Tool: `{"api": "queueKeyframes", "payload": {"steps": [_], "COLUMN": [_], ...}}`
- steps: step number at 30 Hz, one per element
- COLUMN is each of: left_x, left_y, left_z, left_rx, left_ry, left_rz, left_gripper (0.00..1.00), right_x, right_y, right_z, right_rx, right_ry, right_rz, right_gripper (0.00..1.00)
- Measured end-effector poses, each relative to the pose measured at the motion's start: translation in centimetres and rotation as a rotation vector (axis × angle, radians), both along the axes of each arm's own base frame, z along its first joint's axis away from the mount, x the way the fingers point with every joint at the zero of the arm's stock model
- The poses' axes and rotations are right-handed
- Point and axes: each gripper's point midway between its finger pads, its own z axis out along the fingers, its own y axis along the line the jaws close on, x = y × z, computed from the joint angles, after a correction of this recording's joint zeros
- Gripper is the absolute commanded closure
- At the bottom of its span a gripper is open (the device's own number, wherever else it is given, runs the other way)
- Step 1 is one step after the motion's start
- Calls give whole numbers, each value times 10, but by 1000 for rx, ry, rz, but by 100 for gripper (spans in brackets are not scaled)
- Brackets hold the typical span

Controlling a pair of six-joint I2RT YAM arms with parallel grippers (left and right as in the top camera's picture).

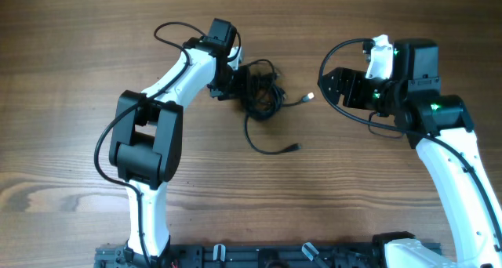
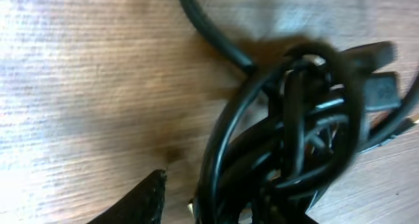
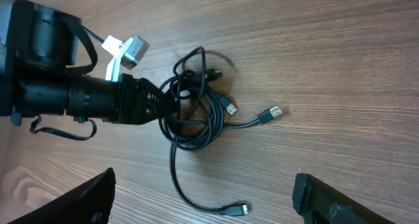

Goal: Untangle cables
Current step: 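Reach both grippers toward the black cable bundle, then grasp the cable bundle with the left gripper and lift it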

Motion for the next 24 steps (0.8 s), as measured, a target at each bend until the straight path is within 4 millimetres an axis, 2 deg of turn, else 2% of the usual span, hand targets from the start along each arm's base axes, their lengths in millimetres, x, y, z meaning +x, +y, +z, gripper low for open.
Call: {"api": "queueKeyframes", "payload": {"steps": [2,3,6,12,15,16,19,20,21,22,24], "left_x": [-7,-8,-5,5,2,1,-5,-11,-16,-20,-27], "left_y": [2,2,-1,-10,-24,-29,-48,-53,-56,-58,-60], "left_z": [-1,-1,0,3,15,26,103,136,154,167,173], "left_rx": [6,7,-5,-49,-137,-175,-343,-408,-446,-476,-498], "left_ry": [30,37,30,9,13,6,-97,-143,-163,-171,-152], "left_rz": [3,3,24,67,29,10,-67,-97,-115,-129,-139], "left_gripper": [78,80,96,96,96,96,96,96,96,96,96], "right_x": [0,0,0,-1,-1,-1,-1,-1,1,2,4], "right_y": [0,0,0,0,0,0,0,2,5,8,18], "right_z": [0,0,0,-1,-1,-1,-1,1,3,7,17], "right_rx": [0,0,0,-1,-1,-1,1,12,24,40,94], "right_ry": [0,0,1,8,8,8,7,1,-11,-27,-60], "right_rz": [0,0,0,0,0,0,1,10,19,31,75], "right_gripper": [10,10,10,8,8,7,7,8,10,12,17]}}
